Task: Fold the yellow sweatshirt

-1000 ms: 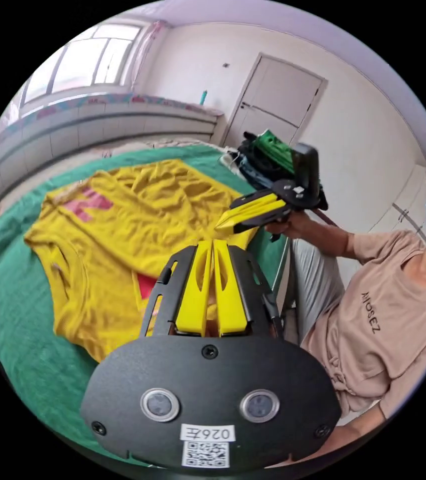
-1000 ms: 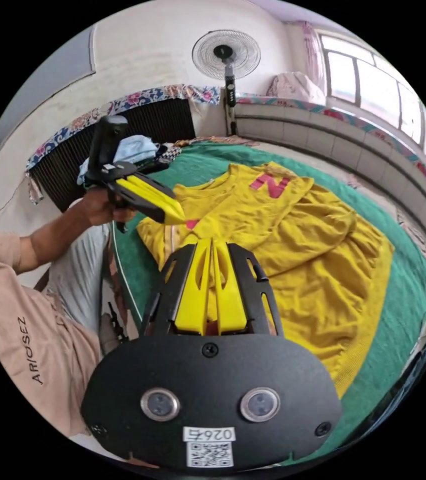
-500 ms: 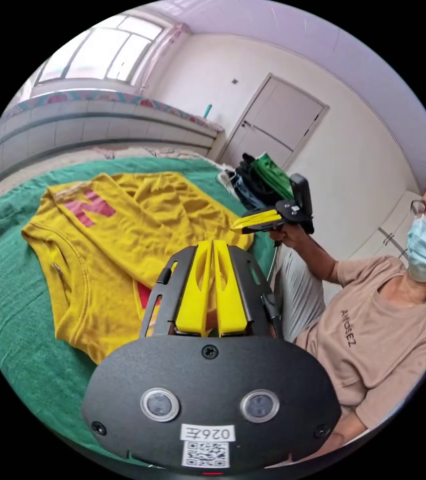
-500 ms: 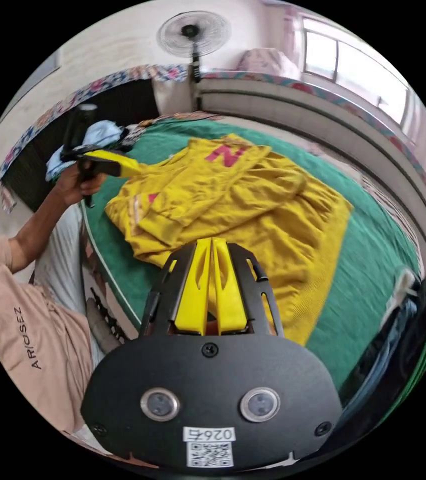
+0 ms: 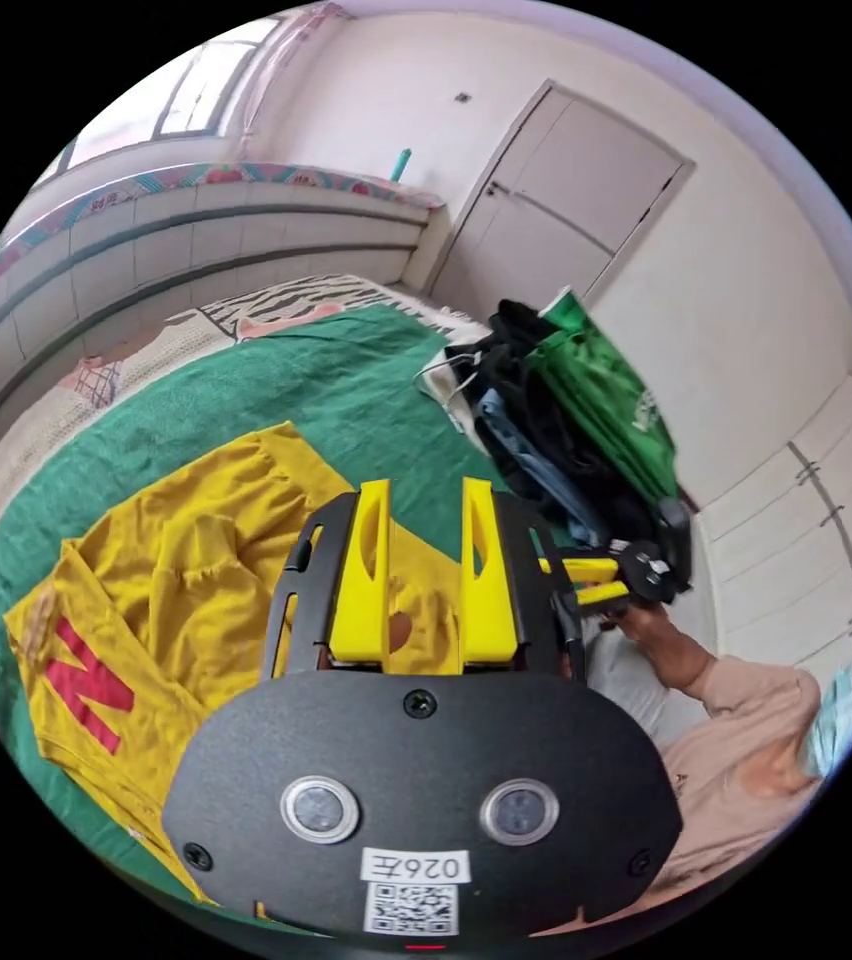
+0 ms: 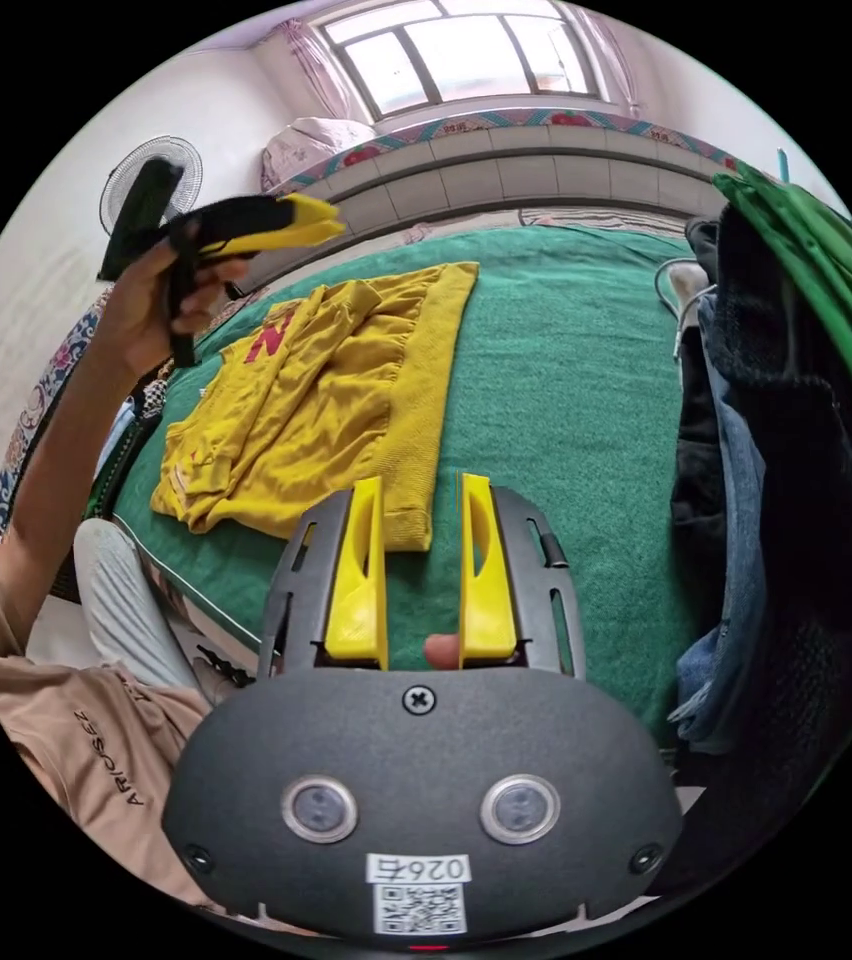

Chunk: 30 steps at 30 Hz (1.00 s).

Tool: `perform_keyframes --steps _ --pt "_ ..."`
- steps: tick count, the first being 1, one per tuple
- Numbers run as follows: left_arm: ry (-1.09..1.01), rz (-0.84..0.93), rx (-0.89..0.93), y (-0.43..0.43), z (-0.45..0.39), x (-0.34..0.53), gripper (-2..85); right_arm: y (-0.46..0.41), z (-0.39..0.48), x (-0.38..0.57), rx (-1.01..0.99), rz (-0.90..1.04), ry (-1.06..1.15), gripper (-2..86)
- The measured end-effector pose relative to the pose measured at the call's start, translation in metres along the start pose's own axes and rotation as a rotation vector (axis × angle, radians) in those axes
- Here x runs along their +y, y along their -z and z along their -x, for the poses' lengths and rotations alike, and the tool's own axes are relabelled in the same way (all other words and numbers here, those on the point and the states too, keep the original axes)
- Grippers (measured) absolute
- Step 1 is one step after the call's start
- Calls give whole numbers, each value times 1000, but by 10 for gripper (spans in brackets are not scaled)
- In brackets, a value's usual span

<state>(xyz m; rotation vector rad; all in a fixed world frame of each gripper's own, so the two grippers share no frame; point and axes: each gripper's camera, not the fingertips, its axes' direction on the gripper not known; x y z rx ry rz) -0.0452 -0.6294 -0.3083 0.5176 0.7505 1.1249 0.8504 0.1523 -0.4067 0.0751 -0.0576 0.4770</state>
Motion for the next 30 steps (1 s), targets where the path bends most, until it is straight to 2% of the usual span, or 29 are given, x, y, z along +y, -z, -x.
perform_keyframes --steps 4,9,12,17,21,24,29,30 --pt "32 190 -342 -97 -27 -95 109 -12 -25 19 -36 39 -11 102" --pt "60 422 -513 -192 -27 -148 150 -17 -55 30 -169 46 -38 129" --pt "146 449 -507 -227 -15 -160 245 -31 -66 30 -143 71 -38 148" --pt "226 581 -431 -284 6 -155 265 -46 -60 29 -72 93 6 151" --pt "199 591 -465 -305 -6 -153 249 -53 -49 23 21 111 63 134" --pt "190 583 -467 -312 -6 -144 219 -58 -39 15 57 125 135 82" --pt "214 502 -453 -303 12 -113 135 -65 -45 -6 -25 156 173 9" --pt "217 489 -431 -301 19 -104 111 -68 -51 -13 -102 166 160 1"
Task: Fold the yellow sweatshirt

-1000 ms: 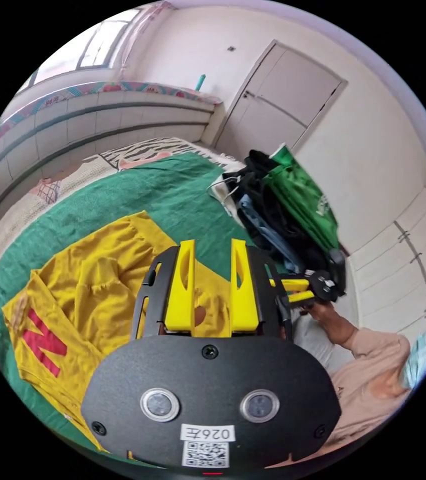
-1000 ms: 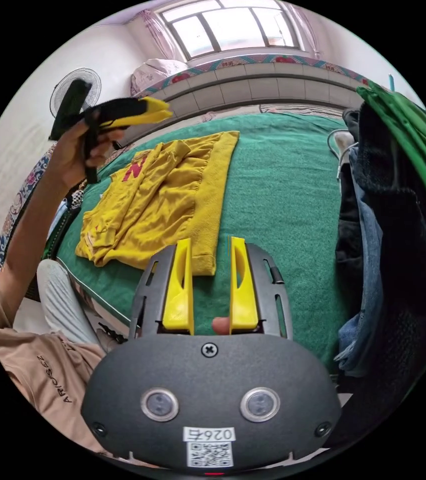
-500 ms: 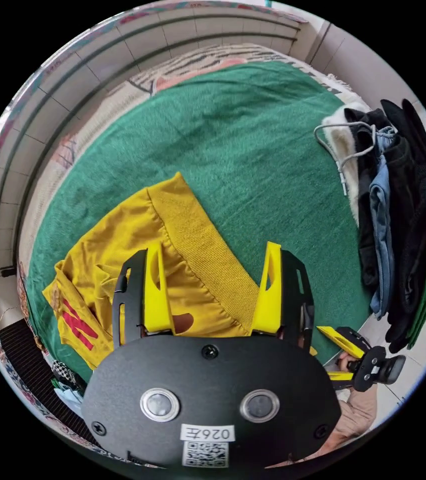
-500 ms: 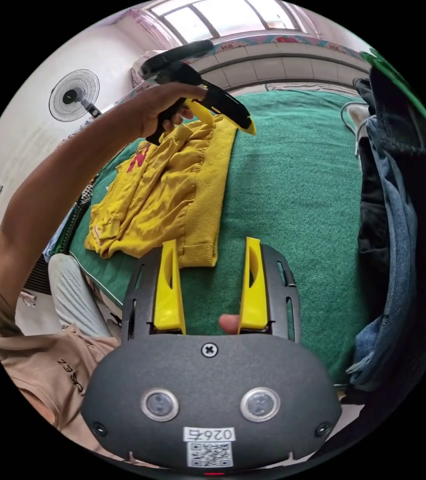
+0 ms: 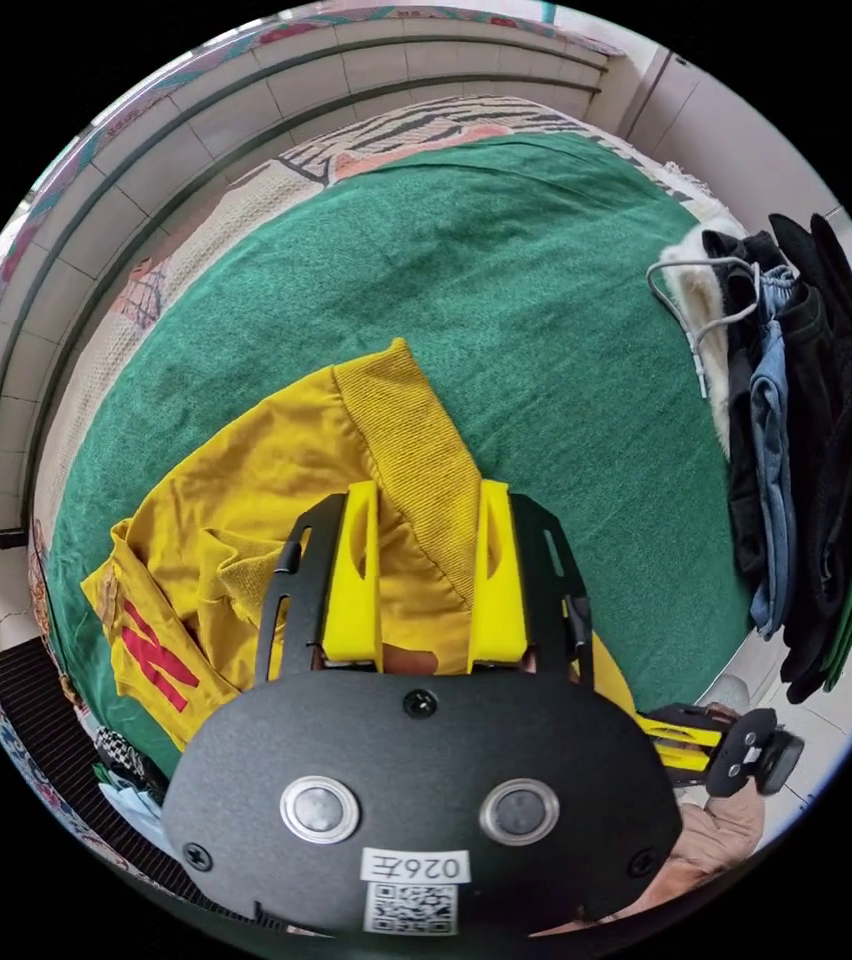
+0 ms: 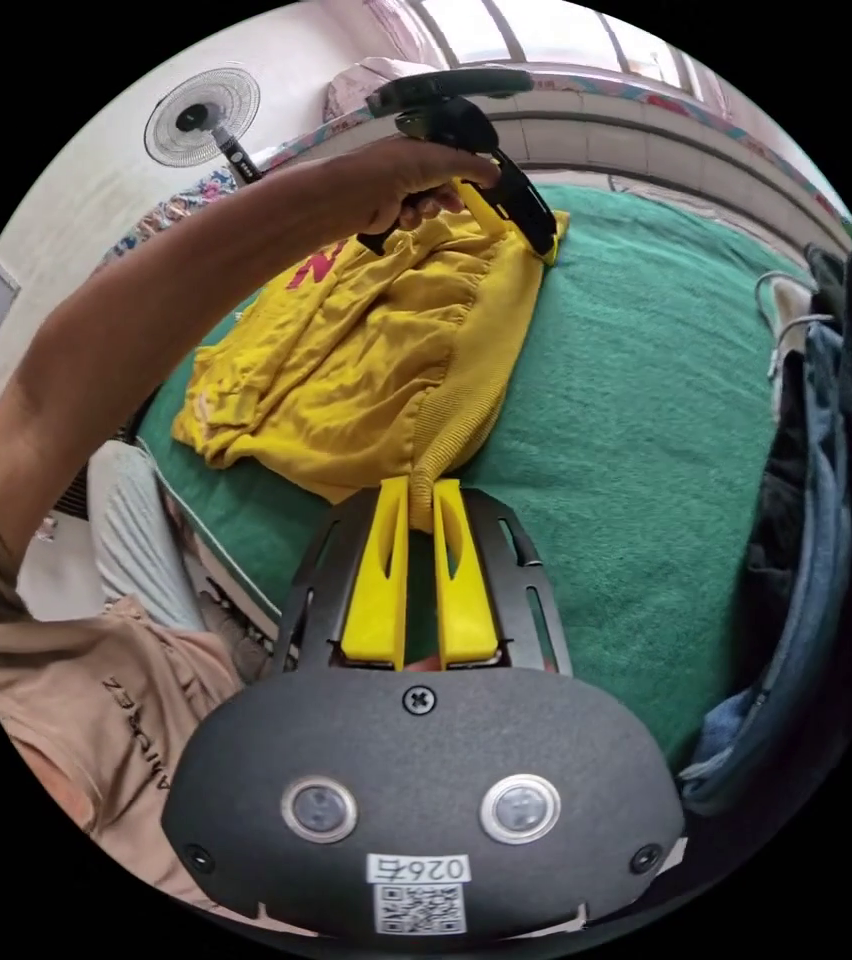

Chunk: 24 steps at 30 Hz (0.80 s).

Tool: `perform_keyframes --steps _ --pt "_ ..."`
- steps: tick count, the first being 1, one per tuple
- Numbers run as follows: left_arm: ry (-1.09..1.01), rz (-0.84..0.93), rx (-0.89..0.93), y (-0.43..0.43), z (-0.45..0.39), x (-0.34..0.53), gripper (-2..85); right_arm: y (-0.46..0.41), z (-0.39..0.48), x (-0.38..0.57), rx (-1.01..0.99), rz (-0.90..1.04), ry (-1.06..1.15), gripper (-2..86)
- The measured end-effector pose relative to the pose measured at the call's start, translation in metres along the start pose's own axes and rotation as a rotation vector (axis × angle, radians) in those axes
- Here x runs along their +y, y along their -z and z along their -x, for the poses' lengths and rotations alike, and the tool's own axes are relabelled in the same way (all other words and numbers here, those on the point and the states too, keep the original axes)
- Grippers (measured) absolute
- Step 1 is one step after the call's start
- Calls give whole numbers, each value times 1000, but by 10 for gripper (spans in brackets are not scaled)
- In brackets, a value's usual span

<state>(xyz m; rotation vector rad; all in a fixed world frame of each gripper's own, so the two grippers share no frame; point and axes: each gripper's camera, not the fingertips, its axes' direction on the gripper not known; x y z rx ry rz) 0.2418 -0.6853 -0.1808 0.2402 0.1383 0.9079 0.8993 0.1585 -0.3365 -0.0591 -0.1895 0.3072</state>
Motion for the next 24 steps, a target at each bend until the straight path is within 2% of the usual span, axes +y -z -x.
perform_keyframes --steps 2,5,11,13,17,20,24 --pt "4 -13 -1 -7 13 10 58 -3 -13 -10 -46 15 -20 -2" --pt "-17 -32 61 -20 38 30 50 12 -27 -26 -96 -26 -48 -5" --pt "21 -199 388 -8 142 104 47 69 1 -76 -251 -238 11 -5" --pt "43 -278 510 1 200 153 46 81 30 -109 -301 -293 60 -6" --pt "86 -380 615 5 293 244 47 76 86 -173 -370 -318 139 -6" --pt "123 -451 675 -9 369 327 48 55 145 -236 -417 -282 213 -6" --pt "205 -508 785 -71 457 437 48 4 245 -320 -393 -152 335 -6"
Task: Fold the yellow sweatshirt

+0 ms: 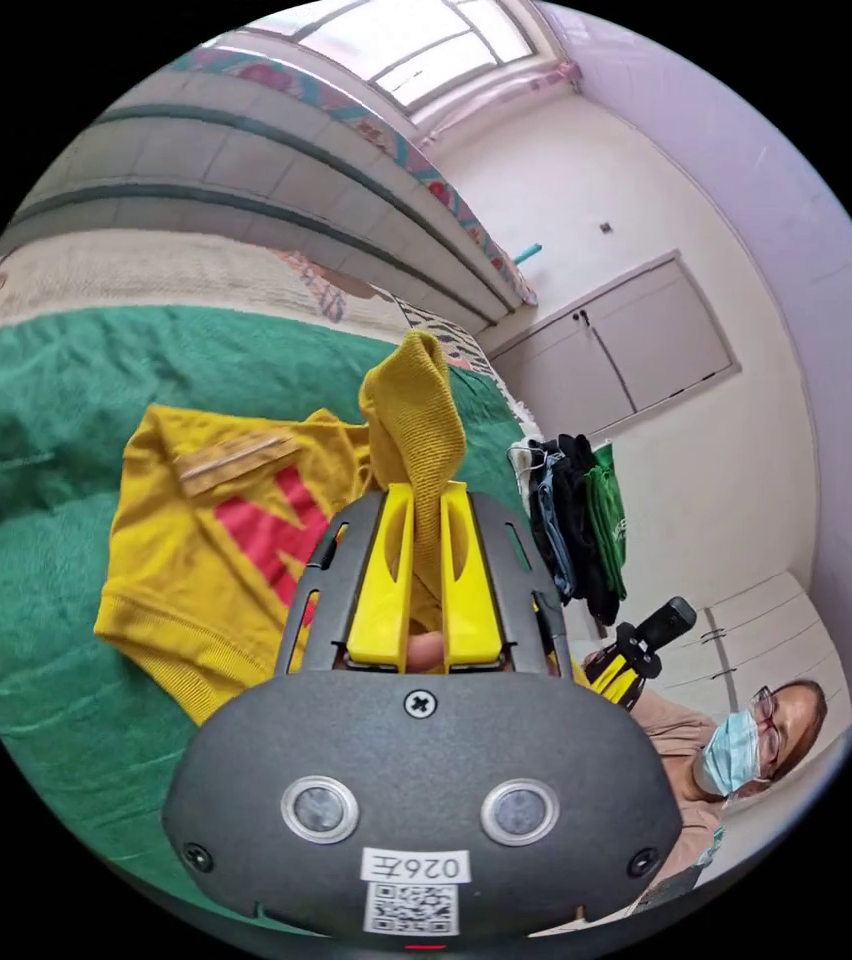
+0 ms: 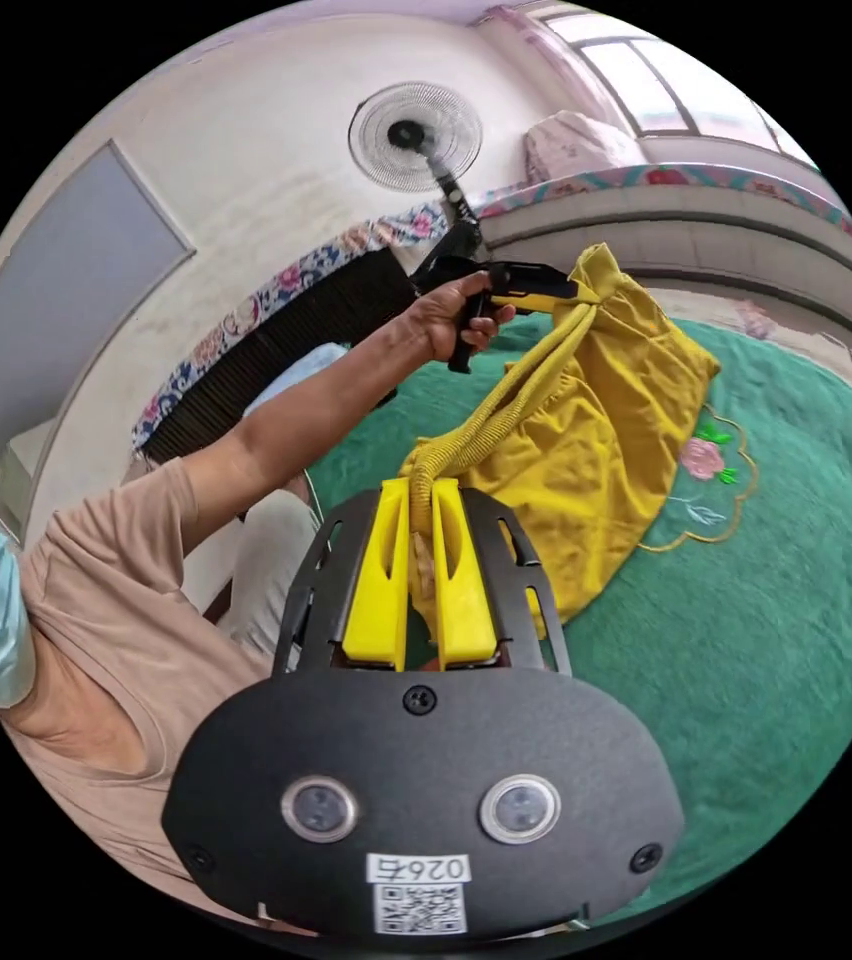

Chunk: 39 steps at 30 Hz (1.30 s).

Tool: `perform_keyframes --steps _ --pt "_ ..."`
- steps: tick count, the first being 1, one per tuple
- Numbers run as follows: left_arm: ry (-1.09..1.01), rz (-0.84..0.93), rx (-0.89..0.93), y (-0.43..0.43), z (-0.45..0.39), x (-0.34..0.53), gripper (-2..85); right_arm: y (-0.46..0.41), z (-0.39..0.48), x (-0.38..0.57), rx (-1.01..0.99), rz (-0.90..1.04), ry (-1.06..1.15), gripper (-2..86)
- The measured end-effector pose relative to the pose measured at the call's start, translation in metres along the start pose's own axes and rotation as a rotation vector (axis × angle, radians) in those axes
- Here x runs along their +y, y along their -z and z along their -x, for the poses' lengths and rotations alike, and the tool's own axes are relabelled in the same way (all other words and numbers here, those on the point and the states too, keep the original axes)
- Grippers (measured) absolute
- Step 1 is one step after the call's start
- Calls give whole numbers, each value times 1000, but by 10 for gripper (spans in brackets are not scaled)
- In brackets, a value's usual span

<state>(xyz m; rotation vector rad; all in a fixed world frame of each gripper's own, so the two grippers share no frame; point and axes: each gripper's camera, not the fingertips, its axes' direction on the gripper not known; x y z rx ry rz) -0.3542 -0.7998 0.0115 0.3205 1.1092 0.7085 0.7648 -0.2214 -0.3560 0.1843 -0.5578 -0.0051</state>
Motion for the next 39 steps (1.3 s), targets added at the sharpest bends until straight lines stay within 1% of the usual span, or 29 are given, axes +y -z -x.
perform_keyframes --steps 4,6,8,10,11,13,15,17,19,20,21,22,24,26,28,29,31,32,34,36,37,39 --pt "76 -20 69 33 89 76 49 -99 46 -73 60 175 113 -5" --pt "105 -22 98 40 117 103 50 -134 63 -96 101 236 151 0" --pt "130 -22 138 44 139 126 60 -161 73 -116 102 275 159 16" --pt "186 -63 154 56 159 153 91 -190 85 -142 46 310 186 62" --pt "210 -87 154 62 164 161 97 -196 89 -149 23 328 207 74" --pt "257 -224 165 99 170 193 109 -207 109 -171 -128 363 265 111" --pt "264 -322 155 132 162 216 98 -204 122 -188 -190 398 291 112" --pt "243 -351 121 158 139 232 74 -190 132 -205 -142 433 345 97" --pt "161 -283 87 168 89 243 50 -156 126 -228 43 434 362 44" --pt "139 -258 85 166 75 245 44 -147 121 -234 89 439 352 31" --pt "93 -205 92 157 45 250 31 -130 106 -244 179 448 299 6" --pt "52 -146 100 142 14 256 15 -116 89 -252 229 463 234 0" --pt "6 -58 86 115 -31 271 0 -100 66 -261 235 477 150 -5" --pt "-46 -28 35 89 -77 291 -6 -94 50 -266 227 477 81 -8" --pt "-110 77 10 52 -125 308 -9 -114 40 -269 218 526 37 -9" --pt "-119 115 10 42 -133 311 -9 -124 40 -269 213 552 36 -9" --pt "-146 322 -50 0 -159 327 -9 -174 47 -261 153 732 79 -9" --pt "-151 387 -83 -10 -163 332 -10 -186 53 -257 136 785 104 -9" --pt "-170 592 -251 -38 -179 353 -10 -214 87 -245 127 946 234 -7" --pt "-215 607 -300 -38 -202 362 -10 -220 113 -238 192 1002 319 -4" --pt "-253 580 -320 -32 -223 362 -10 -216 123 -240 249 980 341 -1" --pt "-326 516 -339 -22 -256 358 -10 -205 129 -250 284 903 323 13"
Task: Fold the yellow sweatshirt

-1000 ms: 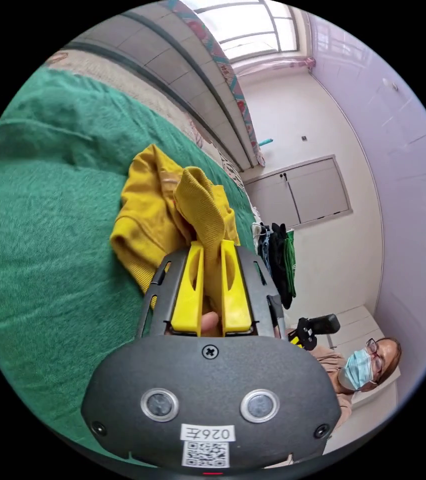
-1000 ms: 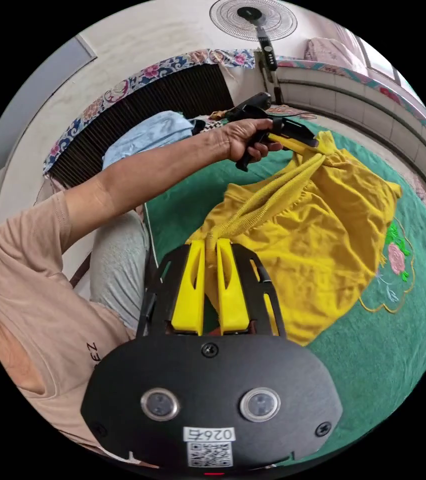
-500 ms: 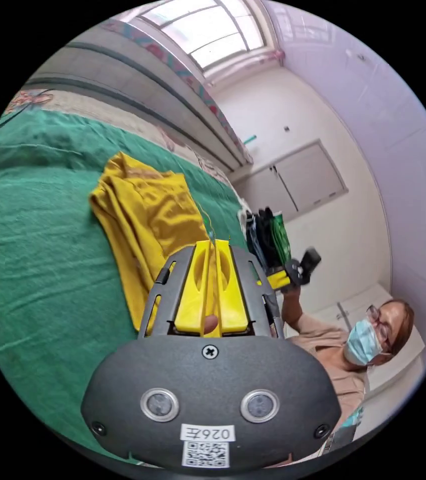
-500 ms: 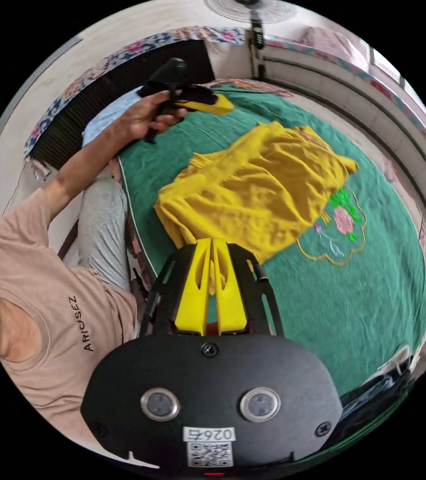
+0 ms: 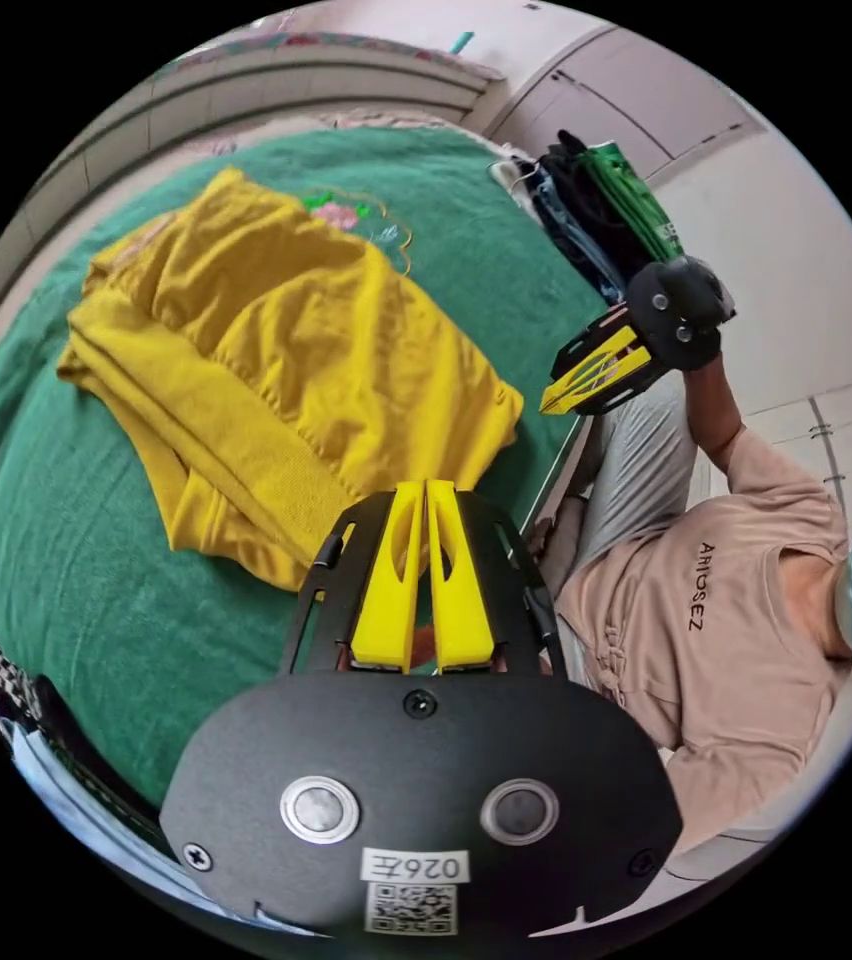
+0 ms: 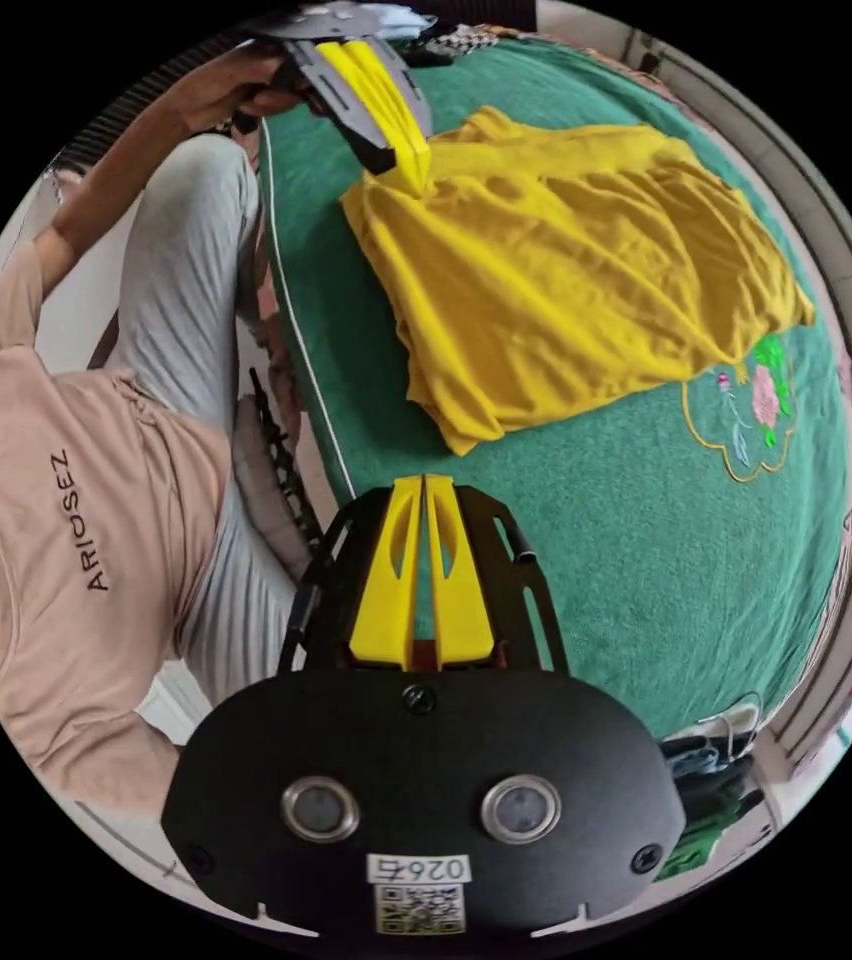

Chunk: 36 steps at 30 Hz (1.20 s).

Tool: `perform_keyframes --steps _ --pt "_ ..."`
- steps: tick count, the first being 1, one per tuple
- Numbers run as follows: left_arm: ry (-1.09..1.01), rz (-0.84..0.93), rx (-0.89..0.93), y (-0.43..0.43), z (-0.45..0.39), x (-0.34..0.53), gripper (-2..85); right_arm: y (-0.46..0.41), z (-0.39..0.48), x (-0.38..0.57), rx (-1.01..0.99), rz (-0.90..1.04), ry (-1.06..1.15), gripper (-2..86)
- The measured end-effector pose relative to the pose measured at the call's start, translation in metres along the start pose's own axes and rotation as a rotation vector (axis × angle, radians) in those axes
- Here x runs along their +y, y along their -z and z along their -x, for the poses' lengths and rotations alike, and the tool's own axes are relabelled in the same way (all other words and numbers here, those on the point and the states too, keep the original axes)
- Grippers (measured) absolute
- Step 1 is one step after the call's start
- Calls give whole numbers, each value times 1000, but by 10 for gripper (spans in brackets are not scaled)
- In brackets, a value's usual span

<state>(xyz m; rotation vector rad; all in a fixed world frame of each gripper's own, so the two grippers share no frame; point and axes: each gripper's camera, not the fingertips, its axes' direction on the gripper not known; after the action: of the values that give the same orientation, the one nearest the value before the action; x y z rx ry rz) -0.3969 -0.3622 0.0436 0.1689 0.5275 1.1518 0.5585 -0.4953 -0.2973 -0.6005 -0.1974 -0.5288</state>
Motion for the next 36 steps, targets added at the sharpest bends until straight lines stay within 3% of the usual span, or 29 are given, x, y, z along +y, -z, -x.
perform_keyframes --steps 5,10,15,16,20,22,28,29,31,32,36 --pt "-70 -104 -88 26 -41 -37 -10 12 -23 -5 -20 -193 -168 70" --pt "-143 -128 -32 -1 -56 -129 -10 -42 -4 -54 44 -62 -152 4" --pt "-65 25 -263 -72 -31 -201 -9 -48 21 -65 23 -88 -106 -14" --pt "-56 15 -212 -80 -19 -204 -9 -56 36 -66 10 -61 -46 -14" --pt "34 -89 -19 -75 21 -184 -10 -88 75 -58 -7 33 98 -12" --pt "84 -135 64 -72 38 -166 -10 -93 72 -48 -30 -41 55 -7" --pt "29 -236 73 -39 24 -117 -10 -127 30 -38 -28 -346 -182 10" --pt "28 -212 81 -41 24 -113 -10 -143 30 -44 -50 -313 -167 3" --pt "14 -67 135 -59 25 -93 -10 -218 47 -69 -208 -11 5 -8" --pt "10 -39 151 -63 26 -86 -10 -232 56 -70 -222 33 49 -10" --pt "5 -87 205 -38 47 -45 -10 -226 62 -39 -119 -86 36 -9"
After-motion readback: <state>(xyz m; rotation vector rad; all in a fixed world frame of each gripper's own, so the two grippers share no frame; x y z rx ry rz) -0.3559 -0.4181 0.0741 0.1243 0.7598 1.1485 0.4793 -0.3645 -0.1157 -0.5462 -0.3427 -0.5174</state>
